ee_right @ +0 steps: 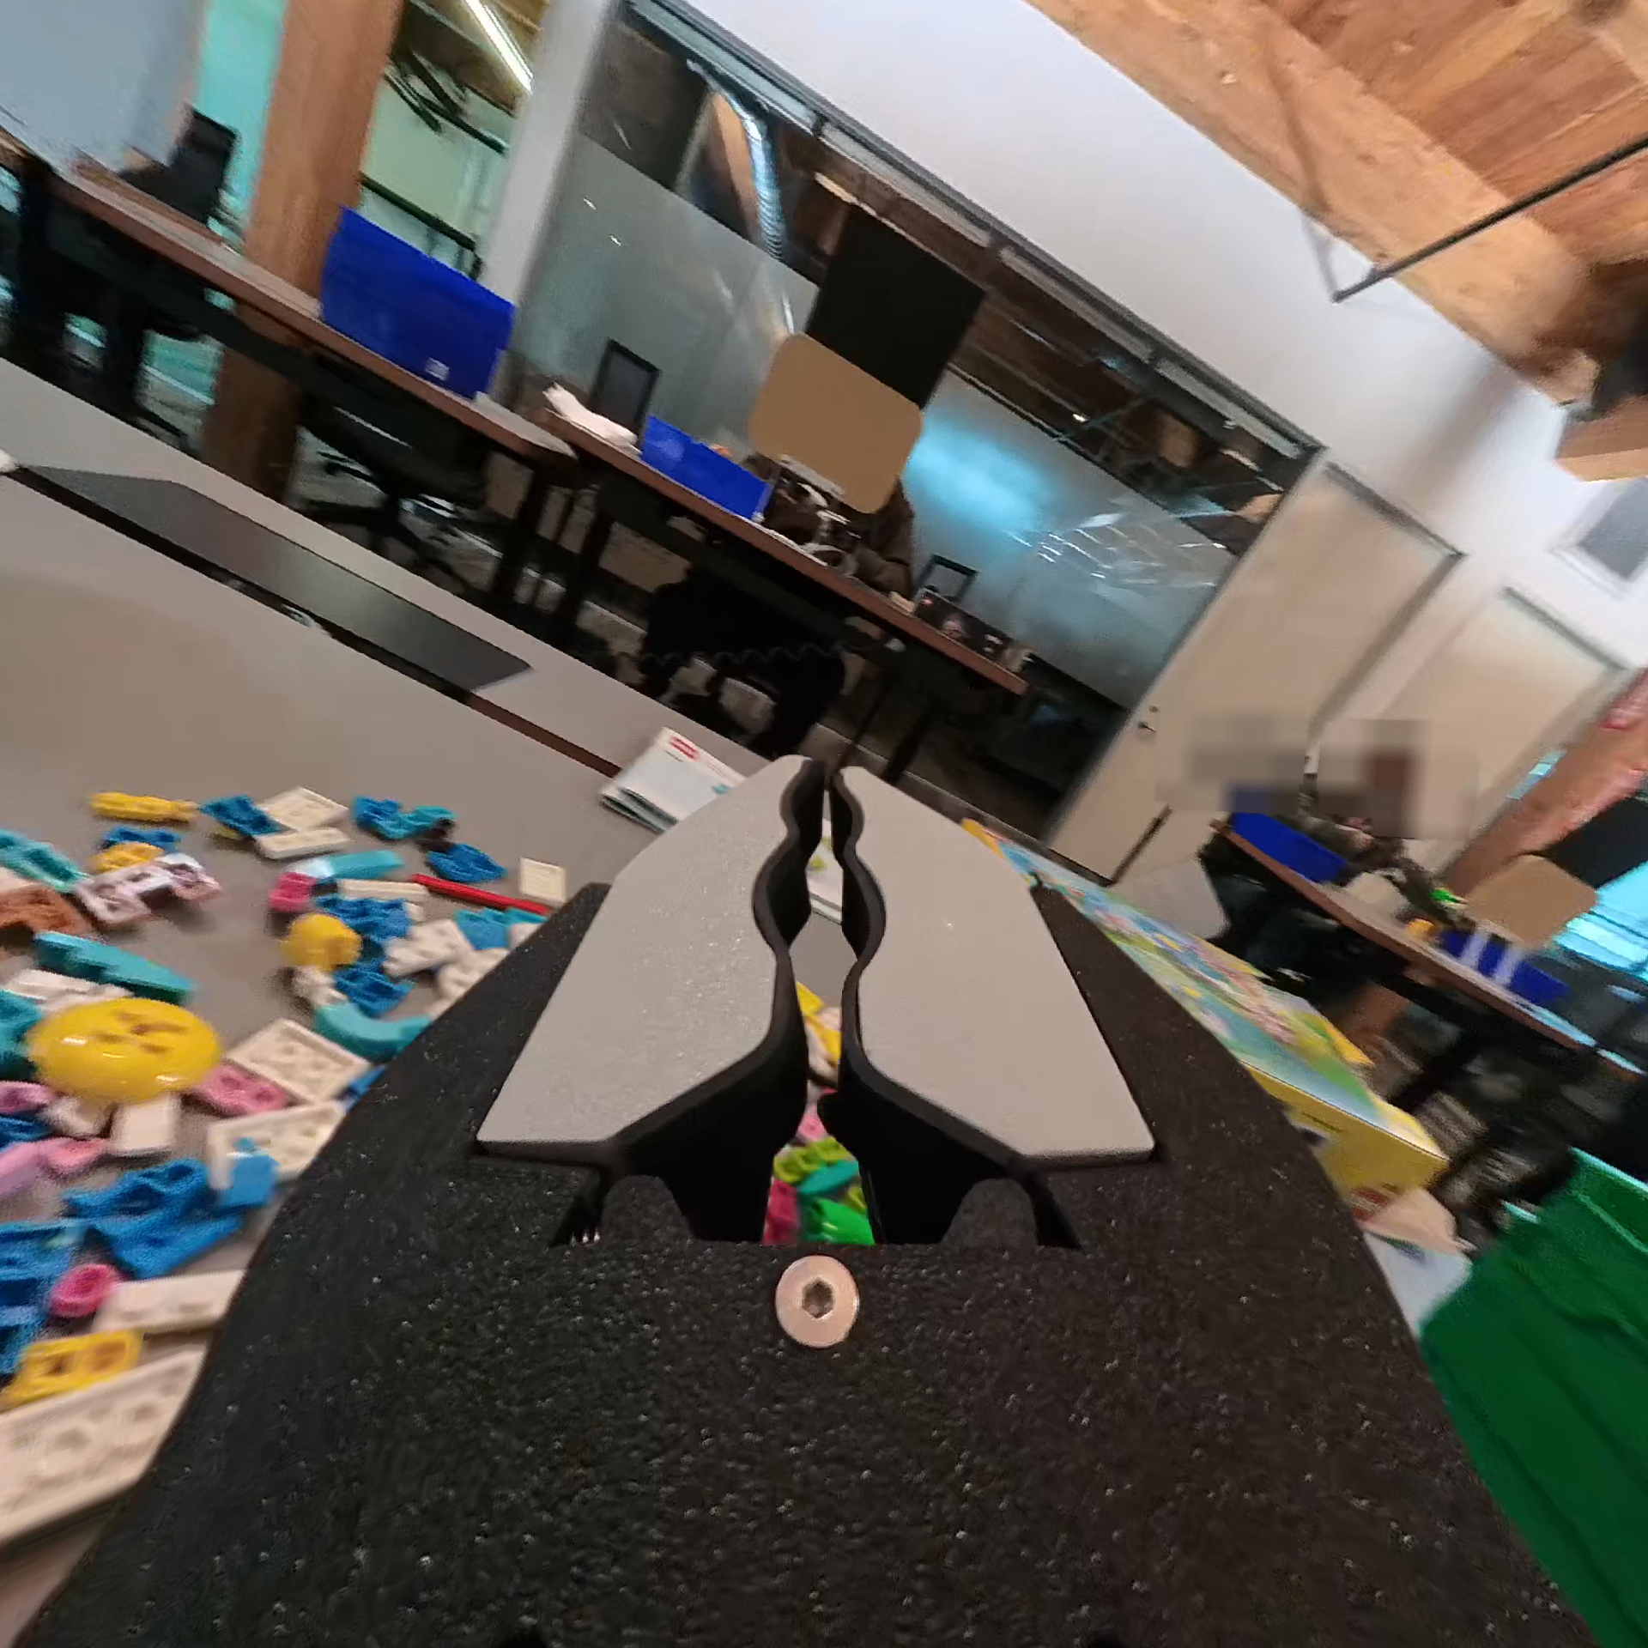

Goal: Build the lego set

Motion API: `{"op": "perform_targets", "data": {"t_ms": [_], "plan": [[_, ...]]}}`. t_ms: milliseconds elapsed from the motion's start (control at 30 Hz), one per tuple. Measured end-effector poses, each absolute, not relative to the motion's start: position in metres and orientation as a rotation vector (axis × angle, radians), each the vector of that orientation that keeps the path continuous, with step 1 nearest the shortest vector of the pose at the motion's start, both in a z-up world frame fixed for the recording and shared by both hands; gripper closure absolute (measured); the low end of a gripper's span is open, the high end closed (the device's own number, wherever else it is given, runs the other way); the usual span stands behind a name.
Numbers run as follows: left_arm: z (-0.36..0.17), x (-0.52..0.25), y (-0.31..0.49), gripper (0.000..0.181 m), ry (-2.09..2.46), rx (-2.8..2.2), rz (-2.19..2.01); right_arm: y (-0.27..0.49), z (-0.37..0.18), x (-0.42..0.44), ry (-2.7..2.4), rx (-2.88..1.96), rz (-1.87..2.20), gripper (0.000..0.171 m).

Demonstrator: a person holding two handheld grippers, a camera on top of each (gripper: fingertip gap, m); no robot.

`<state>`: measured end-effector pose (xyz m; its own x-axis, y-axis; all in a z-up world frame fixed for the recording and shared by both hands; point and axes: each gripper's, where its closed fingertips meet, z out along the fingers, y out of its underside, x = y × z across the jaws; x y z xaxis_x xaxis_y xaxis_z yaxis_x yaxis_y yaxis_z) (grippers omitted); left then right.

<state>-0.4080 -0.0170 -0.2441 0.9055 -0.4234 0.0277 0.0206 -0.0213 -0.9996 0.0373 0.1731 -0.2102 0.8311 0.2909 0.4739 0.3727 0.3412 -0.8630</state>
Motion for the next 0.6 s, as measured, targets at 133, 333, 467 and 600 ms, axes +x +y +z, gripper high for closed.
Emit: {"op": "perform_targets", "data": {"t_ms": [133,333,467,600], "plan": [[-0.243,-0.409,-0.017,0.171,0.314,-1.555,-0.371,0.185,-0.213,0.068,-0.596,-1.278,-0.154,0.171],[-0.244,-0.408,-0.017,0.171,0.324,-1.558,-0.366,0.193,-0.218,0.111,-0.44,-1.292,-0.182,0.171],[-0.244,-0.407,-0.018,0.171,0.334,-1.559,-0.355,0.198,-0.223,0.118,-0.391,-1.309,-0.151,0.171],[-0.244,-0.406,-0.018,0.171,0.339,-1.56,-0.349,0.195,-0.22,0.121,-0.363,-1.29,-0.122,0.171]]}}
